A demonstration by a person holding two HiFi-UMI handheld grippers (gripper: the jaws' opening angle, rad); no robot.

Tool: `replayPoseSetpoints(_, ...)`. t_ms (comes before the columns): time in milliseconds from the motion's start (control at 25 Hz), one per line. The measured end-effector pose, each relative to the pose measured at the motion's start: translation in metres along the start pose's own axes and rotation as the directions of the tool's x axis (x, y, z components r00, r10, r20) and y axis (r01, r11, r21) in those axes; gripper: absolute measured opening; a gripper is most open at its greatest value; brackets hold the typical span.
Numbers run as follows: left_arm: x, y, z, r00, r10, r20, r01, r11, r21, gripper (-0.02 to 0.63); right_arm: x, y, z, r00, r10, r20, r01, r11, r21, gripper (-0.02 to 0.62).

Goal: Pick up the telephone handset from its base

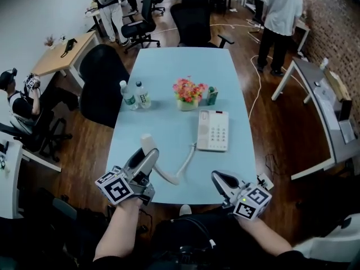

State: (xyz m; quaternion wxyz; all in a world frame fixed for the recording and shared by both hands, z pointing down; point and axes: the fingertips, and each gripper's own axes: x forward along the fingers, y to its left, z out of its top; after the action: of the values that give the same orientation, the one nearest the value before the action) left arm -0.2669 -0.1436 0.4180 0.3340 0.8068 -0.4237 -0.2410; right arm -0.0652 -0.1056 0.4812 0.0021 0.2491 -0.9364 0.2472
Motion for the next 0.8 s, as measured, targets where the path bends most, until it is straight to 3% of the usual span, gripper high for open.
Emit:
replayPoseSetpoints(320, -0.031, 0.003, 0.012, 0.999, 0.025, 0.045, -0.024, 1.000, -0.006, 0.241, 0.011, 0.004, -0.011, 1.000, 0.000, -0.011, 0.000, 1.000, 0.010, 0.015)
replayPoseSetpoints(640, -0.034, 0.007, 0.009, 0.999, 0.017, 0.036, -0.016, 0.999, -0.030, 0.241, 0.023, 0.011, -0.017, 1.000, 0.008, -0.028, -0.008, 1.000, -0.001, 0.015)
replayPoseSetpoints(800, -0.034, 0.006, 0.012, 1.000, 0.020, 0.023, -0.020, 1.000, -0.005, 0.241, 0.022, 0.013, -0.020, 0.999, 0.001, -0.032, -0.001, 1.000, -0.013, 0.015)
